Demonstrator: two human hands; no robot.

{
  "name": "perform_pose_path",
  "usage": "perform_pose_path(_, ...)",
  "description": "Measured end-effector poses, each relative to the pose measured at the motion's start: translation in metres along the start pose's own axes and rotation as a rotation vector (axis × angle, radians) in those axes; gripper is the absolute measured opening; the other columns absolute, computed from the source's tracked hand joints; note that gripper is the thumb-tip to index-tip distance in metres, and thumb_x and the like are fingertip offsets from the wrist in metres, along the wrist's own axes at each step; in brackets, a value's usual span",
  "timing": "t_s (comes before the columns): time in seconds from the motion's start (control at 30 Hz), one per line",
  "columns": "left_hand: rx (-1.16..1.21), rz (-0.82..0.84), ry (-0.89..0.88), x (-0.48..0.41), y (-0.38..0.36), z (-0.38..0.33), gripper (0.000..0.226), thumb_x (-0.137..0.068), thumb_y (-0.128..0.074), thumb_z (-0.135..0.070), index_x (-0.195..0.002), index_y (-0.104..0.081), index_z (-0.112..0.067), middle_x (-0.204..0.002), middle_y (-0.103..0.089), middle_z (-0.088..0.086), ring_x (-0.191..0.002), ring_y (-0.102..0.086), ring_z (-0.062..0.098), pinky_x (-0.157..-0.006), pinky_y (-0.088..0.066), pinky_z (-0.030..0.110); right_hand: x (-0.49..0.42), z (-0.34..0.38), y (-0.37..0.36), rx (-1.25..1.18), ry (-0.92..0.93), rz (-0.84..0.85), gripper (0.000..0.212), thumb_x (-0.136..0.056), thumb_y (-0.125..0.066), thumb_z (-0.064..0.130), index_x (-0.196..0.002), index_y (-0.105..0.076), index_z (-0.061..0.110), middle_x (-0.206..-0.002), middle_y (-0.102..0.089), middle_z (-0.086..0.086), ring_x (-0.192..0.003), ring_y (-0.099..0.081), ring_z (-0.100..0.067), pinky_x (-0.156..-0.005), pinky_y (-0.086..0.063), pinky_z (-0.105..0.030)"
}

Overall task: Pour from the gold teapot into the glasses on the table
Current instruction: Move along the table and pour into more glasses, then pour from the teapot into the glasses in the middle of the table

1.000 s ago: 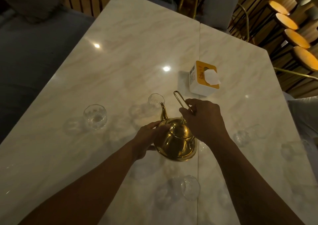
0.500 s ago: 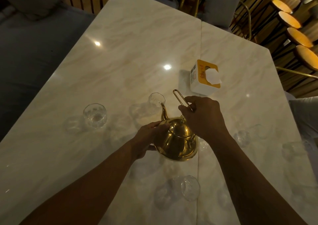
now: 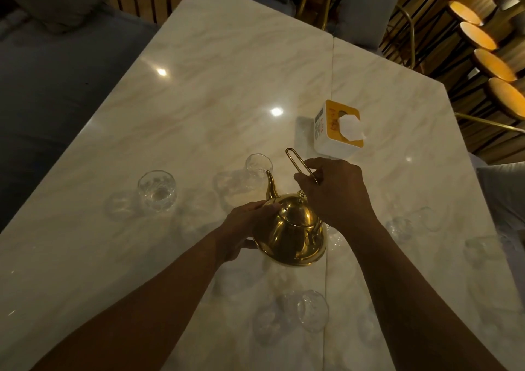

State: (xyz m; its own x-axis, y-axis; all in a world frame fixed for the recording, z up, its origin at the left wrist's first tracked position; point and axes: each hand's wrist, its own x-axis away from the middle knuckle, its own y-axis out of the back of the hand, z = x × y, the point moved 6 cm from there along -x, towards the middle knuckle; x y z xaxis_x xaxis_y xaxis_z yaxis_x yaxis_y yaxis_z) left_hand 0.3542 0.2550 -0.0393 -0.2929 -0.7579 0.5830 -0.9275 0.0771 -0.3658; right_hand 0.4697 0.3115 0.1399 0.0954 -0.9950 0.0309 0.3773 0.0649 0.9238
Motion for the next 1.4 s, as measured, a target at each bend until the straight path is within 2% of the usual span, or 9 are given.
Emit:
perform_pose_path(0.2, -0.007, 0.005, -0.002, 0.001, 0.000, 0.000, 0.047, -0.077, -0.066, -0.060, -0.114, -0.069, -0.030, -0.111, -0.071, 0.000, -0.104, -0.065, 0.025, -0.074, -0.055, 0.038, 0.000, 0.000, 0.001, 0.013, 0.004, -0.003, 0.042, -0.088, -0.067, 0.038, -0.125, -0.064, 0.016, -0.109, -0.073, -0.006, -0.097, -0.068, -0.019, -0.082, -0.040, -0.021)
perform_pose_path(0.47, -0.013, 0.002, -0.002, 0.000, -0.001, -0.002, 0.034, -0.087, -0.062, -0.054, -0.110, -0.070, -0.031, -0.108, -0.070, -0.001, -0.101, -0.064, 0.023, -0.071, -0.054, 0.036, -0.001, -0.001, 0.002, 0.004, 0.001, -0.003, 0.043, -0.088, -0.067, 0.038, -0.125, -0.064, 0.016, -0.109, -0.073, -0.006, -0.097, -0.069, -0.019, -0.083, -0.040, -0.022)
perform_pose_path(0.77, -0.026, 0.002, -0.007, 0.000, -0.001, -0.003, 0.040, -0.086, -0.063, -0.054, -0.115, -0.069, -0.027, -0.110, -0.070, 0.000, -0.102, -0.064, 0.023, -0.072, -0.054, 0.036, 0.001, 0.000, 0.003, 0.001, -0.001, -0.010, 0.042, -0.089, -0.067, 0.037, -0.125, -0.064, 0.015, -0.109, -0.073, -0.006, -0.096, -0.068, -0.019, -0.082, -0.041, -0.023)
perform_pose_path(0.97, -0.057, 0.010, -0.025, -0.002, -0.001, -0.005, 0.046, -0.083, -0.067, -0.055, -0.122, -0.066, -0.031, -0.117, -0.070, 0.002, -0.111, -0.062, 0.026, -0.081, -0.055, 0.042, 0.008, -0.007, 0.003, 0.006, -0.015, -0.017, 0.044, -0.088, -0.066, 0.038, -0.127, -0.062, 0.017, -0.107, -0.073, -0.004, -0.095, -0.069, -0.017, -0.081, -0.042, -0.021)
perform_pose_path(1.1, -0.046, -0.016, -0.041, -0.002, 0.000, -0.008, 0.041, -0.083, -0.072, -0.048, -0.120, -0.066, -0.033, -0.117, -0.070, 0.001, -0.108, -0.063, 0.023, -0.074, -0.053, 0.038, 0.015, -0.012, 0.004, -0.018, -0.028, -0.011, 0.046, -0.088, -0.067, 0.037, -0.129, -0.060, 0.017, -0.106, -0.074, -0.003, -0.092, -0.069, -0.015, -0.078, -0.041, -0.018)
perform_pose_path(1.17, -0.034, -0.028, -0.066, -0.002, 0.000, -0.010, 0.046, -0.075, -0.077, -0.049, -0.118, -0.067, -0.035, -0.114, -0.072, 0.001, -0.105, -0.066, 0.021, -0.072, -0.054, 0.036, 0.019, -0.015, 0.006, -0.023, -0.030, -0.011, 0.045, -0.088, -0.067, 0.037, -0.128, -0.060, 0.018, -0.103, -0.074, -0.002, -0.087, -0.068, -0.012, -0.077, -0.040, -0.016)
perform_pose_path(1.27, -0.028, -0.057, -0.124, -0.003, 0.001, -0.011, 0.072, -0.054, -0.086, -0.059, -0.120, -0.066, -0.038, -0.117, -0.071, 0.001, -0.106, -0.068, 0.023, -0.076, -0.058, 0.037, 0.027, -0.021, 0.009, -0.044, -0.043, 0.002, 0.044, -0.089, -0.067, 0.034, -0.128, -0.060, 0.017, -0.101, -0.074, -0.002, -0.083, -0.065, -0.009, -0.078, -0.042, -0.019)
perform_pose_path(1.33, -0.009, -0.076, -0.152, -0.005, 0.001, -0.012, 0.081, -0.051, -0.090, -0.056, -0.125, -0.064, -0.036, -0.123, -0.067, 0.002, -0.110, -0.066, 0.025, -0.084, -0.059, 0.043, 0.032, -0.025, 0.012, -0.078, -0.052, 0.005, 0.043, -0.089, -0.067, 0.033, -0.128, -0.060, 0.016, -0.100, -0.074, -0.002, -0.085, -0.067, -0.012, -0.079, -0.045, -0.021)
perform_pose_path(1.4, 0.009, -0.101, -0.180, -0.004, 0.001, -0.015, 0.078, -0.055, -0.091, -0.049, -0.127, -0.063, -0.035, -0.126, -0.065, 0.000, -0.114, -0.063, 0.026, -0.091, -0.057, 0.048, 0.037, -0.028, 0.016, -0.108, -0.056, -0.003, 0.042, -0.088, -0.068, 0.032, -0.127, -0.061, 0.016, -0.097, -0.073, -0.001, -0.082, -0.064, -0.010, -0.076, -0.046, -0.019)
